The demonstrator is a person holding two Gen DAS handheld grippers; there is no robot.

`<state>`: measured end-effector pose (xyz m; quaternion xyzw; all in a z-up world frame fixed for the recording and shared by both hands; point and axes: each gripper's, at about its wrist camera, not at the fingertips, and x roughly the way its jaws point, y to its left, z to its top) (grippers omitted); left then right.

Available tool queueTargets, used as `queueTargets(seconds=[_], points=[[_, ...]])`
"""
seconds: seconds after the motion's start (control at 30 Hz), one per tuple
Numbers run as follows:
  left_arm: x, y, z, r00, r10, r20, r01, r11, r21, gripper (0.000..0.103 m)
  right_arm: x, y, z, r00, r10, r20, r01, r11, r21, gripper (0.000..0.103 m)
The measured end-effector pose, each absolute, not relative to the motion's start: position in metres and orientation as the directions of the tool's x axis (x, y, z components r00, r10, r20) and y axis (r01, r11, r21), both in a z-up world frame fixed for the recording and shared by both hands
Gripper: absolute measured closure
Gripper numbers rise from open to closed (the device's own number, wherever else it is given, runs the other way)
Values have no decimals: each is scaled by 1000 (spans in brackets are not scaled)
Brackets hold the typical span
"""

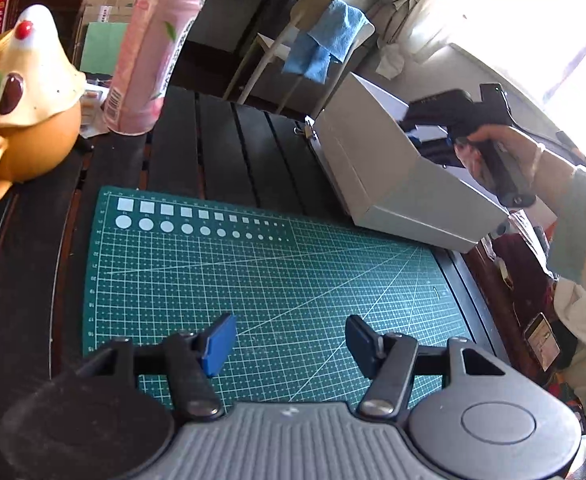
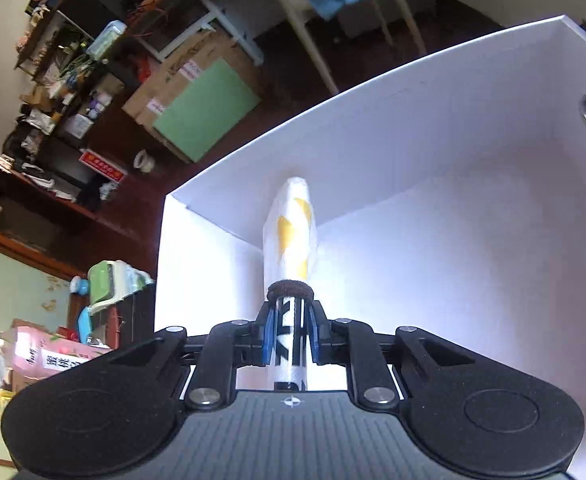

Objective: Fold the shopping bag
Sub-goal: 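Carry the banded strip into the white box and lay it down with the right tool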

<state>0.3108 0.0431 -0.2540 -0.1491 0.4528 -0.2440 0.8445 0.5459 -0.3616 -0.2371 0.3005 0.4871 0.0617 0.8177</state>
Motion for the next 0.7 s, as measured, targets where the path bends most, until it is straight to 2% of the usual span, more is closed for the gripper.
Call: queueTargets(seconds=[0.1, 0.23, 0.3, 0.37, 0.53, 0.7], points=[[310, 42, -255, 466, -550, -692, 285, 835, -471, 43, 546, -350, -234, 498, 372, -784, 173, 843, 510, 83], [308, 40, -254, 456, -562, -690, 306, 827, -472, 43, 542, -355, -233, 493, 340, -801, 174, 863, 474, 67], [307, 38, -253, 452, -564, -691, 318, 826, -466, 43, 538, -357, -230, 498, 306, -812, 177, 880, 440, 43], [306, 36, -253, 450, -564, -693, 327, 826, -459, 43, 541, -355, -231, 481, 285, -829, 170, 898, 407, 36], [306, 33, -253, 446, -562, -697, 337, 826, -451, 43, 548, -349, -235, 433, 231, -872, 145, 936, 320, 26], [306, 31, -254, 441, -560, -701, 342, 828, -445, 43, 557, -339, -238, 379, 178, -908, 108, 966, 235, 20]])
